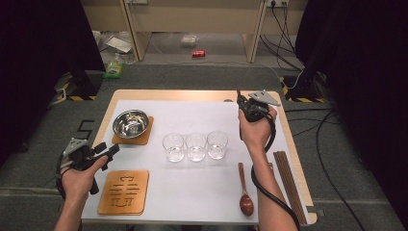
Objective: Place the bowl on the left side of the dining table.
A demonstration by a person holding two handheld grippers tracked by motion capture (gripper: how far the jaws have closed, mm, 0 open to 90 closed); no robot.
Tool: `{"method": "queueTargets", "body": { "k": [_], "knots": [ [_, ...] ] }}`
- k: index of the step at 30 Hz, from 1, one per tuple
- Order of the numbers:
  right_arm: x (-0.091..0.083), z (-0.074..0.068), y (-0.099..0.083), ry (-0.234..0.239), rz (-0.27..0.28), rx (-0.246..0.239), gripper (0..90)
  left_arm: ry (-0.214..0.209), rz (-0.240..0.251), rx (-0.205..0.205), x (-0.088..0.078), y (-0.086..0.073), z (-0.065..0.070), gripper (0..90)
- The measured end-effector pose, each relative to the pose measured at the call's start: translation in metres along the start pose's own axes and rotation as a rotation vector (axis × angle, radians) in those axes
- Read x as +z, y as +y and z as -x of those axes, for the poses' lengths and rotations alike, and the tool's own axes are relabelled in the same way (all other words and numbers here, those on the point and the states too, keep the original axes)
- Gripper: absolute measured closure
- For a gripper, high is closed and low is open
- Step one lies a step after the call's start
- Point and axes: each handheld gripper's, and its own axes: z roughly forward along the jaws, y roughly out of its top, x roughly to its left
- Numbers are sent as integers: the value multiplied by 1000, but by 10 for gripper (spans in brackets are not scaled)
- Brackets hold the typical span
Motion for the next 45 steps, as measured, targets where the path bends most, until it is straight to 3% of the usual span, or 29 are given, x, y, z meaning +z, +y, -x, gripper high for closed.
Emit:
{"method": "queueTargets", "body": {
  "k": [42,45],
  "knots": [
    [28,-25,10,41,49,-22,844,0,2,4,0,0,0,405],
    [30,-27,11,40,47,-45,844,-10,11,8,0,0,1,403]
  ]
}}
